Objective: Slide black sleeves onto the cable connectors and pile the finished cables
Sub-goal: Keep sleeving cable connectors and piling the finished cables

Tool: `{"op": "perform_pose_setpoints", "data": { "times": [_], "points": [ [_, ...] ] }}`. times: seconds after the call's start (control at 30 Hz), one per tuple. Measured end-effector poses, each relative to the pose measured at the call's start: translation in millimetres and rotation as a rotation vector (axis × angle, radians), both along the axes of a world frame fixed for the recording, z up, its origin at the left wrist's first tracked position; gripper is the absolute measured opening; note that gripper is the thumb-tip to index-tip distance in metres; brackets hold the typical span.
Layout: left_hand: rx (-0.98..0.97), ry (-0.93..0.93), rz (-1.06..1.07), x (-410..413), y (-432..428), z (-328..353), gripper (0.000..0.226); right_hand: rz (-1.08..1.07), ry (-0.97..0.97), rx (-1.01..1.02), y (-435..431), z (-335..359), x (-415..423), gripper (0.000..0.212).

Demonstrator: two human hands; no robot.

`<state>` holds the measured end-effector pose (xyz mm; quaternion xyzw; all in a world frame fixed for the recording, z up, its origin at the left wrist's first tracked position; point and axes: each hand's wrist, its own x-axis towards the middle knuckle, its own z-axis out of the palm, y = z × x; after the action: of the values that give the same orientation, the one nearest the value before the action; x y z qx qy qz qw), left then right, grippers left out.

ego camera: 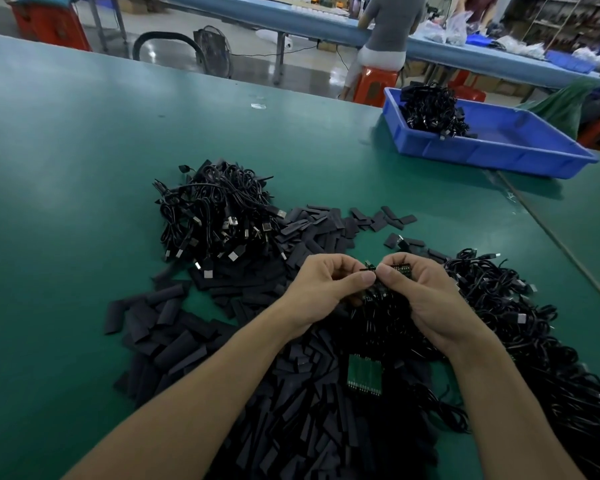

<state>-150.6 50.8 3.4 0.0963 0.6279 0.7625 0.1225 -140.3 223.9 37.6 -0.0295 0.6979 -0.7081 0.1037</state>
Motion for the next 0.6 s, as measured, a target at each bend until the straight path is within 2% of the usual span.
{"op": "perform_pose_setpoints", "data": {
  "times": [0.4, 0.5, 0.6],
  "points": [
    [0.184, -0.104, -0.138, -3, 2, 0, 0.006, 0.027, -0.086, -0.108, 4, 3, -3, 0.01],
    [0.208, -0.059, -0.058, -1, 6, 4, 0.009, -0.03, -0.067, -0.116, 6, 7, -5, 0.007],
    [0.212, 0.055, 0.093, 2, 9, 9, 0.01, -0.213, -0.023, -0.039, 10, 15, -12, 0.009]
  ]
}}
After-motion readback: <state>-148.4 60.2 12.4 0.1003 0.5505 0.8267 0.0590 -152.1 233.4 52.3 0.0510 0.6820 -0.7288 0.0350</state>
